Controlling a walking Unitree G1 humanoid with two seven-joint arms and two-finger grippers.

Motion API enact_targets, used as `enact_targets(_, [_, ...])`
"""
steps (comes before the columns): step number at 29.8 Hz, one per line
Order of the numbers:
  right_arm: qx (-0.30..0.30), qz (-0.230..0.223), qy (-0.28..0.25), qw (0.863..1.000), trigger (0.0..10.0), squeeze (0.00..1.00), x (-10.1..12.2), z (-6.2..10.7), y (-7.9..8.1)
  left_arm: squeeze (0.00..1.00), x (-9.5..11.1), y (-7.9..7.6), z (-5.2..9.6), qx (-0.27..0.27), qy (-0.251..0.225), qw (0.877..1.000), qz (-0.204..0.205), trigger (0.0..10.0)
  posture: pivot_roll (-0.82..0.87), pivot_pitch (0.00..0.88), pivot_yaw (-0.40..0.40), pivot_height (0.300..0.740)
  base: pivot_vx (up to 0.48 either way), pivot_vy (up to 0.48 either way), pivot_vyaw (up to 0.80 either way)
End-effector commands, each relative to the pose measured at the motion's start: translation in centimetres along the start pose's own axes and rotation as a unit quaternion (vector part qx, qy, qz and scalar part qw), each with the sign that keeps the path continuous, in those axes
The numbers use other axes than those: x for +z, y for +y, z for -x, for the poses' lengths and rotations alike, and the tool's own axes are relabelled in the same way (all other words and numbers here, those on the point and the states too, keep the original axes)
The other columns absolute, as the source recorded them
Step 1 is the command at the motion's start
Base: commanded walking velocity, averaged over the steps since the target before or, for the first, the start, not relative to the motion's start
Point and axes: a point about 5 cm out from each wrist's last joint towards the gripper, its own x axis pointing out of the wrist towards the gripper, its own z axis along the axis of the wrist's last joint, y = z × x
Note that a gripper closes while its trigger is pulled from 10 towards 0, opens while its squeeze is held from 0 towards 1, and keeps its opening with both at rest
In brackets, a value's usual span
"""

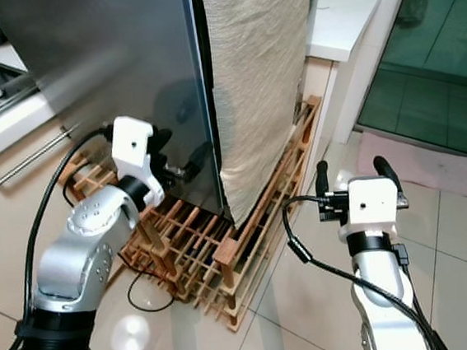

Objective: Restocking fridge

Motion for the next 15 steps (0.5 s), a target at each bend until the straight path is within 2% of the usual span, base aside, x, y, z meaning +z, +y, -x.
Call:
enact_targets(1, [-0.002, -0.005, 0.004, 1.0, 10.0, 0.0, 0.1, 0.3, -0.2, 0.0, 0.8, -0.2, 0.2, -0.018, -0.005, 1.0, 0.001, 10.0, -0.16, 0.038, 0.027, 0.74, 0.0, 0.0, 0.0])
enact_targets(6, [0.0, -0.002, 0.017, 1.0, 10.0, 0.0, -0.6, 0.6, -0.3, 0.0, 1.5, -0.7, 0.5, -0.042, 0.004, 0.999, 0.001, 10.0, -0.16, 0.039, 0.028, 0.74, 0.0, 0.0, 0.0])
enact_targets(8, [-0.005, -0.003, 0.022, 1.0, 10.0, 0.0, -0.8, 0.4, -0.4, 0.0, 1.6, -0.1, 0.6, -0.025, -0.001, 0.999, -0.022, 10.0, -0.16, 0.035, 0.028, 0.74, 0.0, 0.0, 0.0])
enact_targets(10, [-0.007, -0.008, 0.019, 1.0, 10.0, 0.0, -0.6, -0.1, -0.2, 0.0, 0.2, 1.9, 0.7, 0.044, -0.005, 0.998, -0.041, 10.0, -0.15, 0.024, 0.03, 0.74, 0.0, 0.0, 0.0])
enact_targets(11, [-0.007, -0.009, 0.018, 1.0, 10.0, 0.0, -0.6, -0.2, -0.2, 0.0, -0.1, 2.2, 0.8, 0.055, -0.01, 0.997, -0.044, 10.0, -0.15, 0.021, 0.029, 0.74, 0.0, 0.0, 0.0])
enact_targets(13, [-0.007, -0.009, 0.018, 1.0, 10.0, 0.0, -0.6, -0.3, -0.2, 0.0, -0.2, 2.5, 0.9, 0.071, -0.017, 0.996, -0.047, 10.0, -0.16, 0.02, 0.029, 0.74, 0.0, 0.0, 0.0])
enact_targets(15, [-0.008, -0.009, 0.017, 1.0, 10.0, 0.0, -0.6, -0.5, -0.2, 0.0, -0.2, 3.1, 1.5, 0.09, -0.056, 0.994, -0.025, 10.0, -0.15, 0.015, 0.025, 0.74, 0.0, 0.0, 0.0])
